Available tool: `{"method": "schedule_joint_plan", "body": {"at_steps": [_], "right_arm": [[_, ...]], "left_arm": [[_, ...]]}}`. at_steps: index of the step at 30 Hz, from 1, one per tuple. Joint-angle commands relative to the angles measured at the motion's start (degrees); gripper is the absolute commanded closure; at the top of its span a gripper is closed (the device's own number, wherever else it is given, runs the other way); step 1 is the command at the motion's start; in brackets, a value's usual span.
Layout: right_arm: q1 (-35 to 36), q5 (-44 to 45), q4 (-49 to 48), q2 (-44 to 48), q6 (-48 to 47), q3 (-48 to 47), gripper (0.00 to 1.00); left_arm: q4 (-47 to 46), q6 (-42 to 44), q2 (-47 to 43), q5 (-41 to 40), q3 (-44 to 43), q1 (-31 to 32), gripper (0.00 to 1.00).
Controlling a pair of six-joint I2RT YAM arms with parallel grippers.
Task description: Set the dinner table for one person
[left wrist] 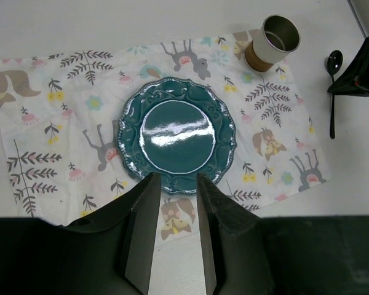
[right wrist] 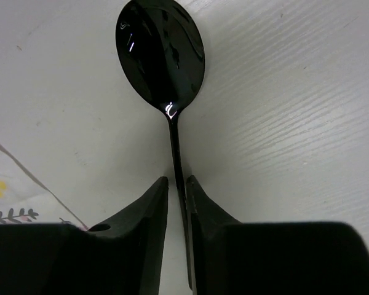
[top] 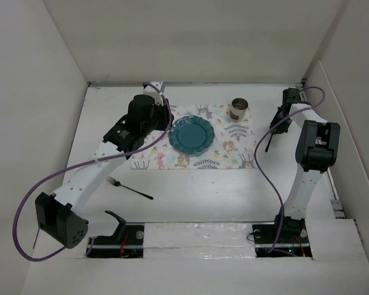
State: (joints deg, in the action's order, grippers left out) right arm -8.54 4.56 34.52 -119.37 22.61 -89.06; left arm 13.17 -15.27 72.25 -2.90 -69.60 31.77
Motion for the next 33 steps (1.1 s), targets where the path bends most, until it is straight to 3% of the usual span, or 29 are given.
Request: {"method": "schedule_joint_plan", "body": {"at_steps": [1, 6, 9, 11, 16, 22, 24, 28, 33], "right_arm": [[0.54, 1.51, 5.80, -1.91, -0.37, -3.75, 0.78], [0.54, 1.25, 7.67, -1.49, -0.90, -2.10, 1.00], [-0.08, 3.43, 5.56, 2.47, -1.34, 0.37, 1.00], [-0.08, 5.02, 4.85, 10.18, -3.00, -0.41, 1.00], [2.64, 2.22, 4.77, 19.50, -3.98, -0.60, 1.00], [15.46, -4.11, 1.51, 30.59, -4.59, 8.02, 1.00], [20.02, -7.62, 1.16, 30.95, -4.59, 9.42, 1.00], [26.09, -9.82, -0.50, 28.06, -4.24, 9.78, 1.00], [28.22, -7.81, -3.32, 19.01, -3.19, 7.76, 1.00]], "left_arm": [[-2.18, 1.11, -3.08, -1.58, 0.70, -0.13, 0.73], [-2.88, 3.22, -4.84, -6.41, 1.57, -0.13, 0.72], [-2.80, 3.66, -5.54, -7.04, 1.66, -0.13, 0.73], [-2.71, 3.23, -5.54, -5.99, 2.02, -0.13, 0.72], [-2.71, 2.88, -4.84, -6.15, 1.49, -0.13, 0.69], [-1.13, -2.12, -5.19, -15.01, 0.43, -0.13, 0.67], [-0.78, -3.71, -5.63, -16.52, 0.69, -0.65, 0.63], [-0.25, -8.46, -5.54, -8.57, 1.92, -6.18, 0.59], [2.65, -11.62, -4.84, -4.84, 3.68, -9.71, 0.59]]}}
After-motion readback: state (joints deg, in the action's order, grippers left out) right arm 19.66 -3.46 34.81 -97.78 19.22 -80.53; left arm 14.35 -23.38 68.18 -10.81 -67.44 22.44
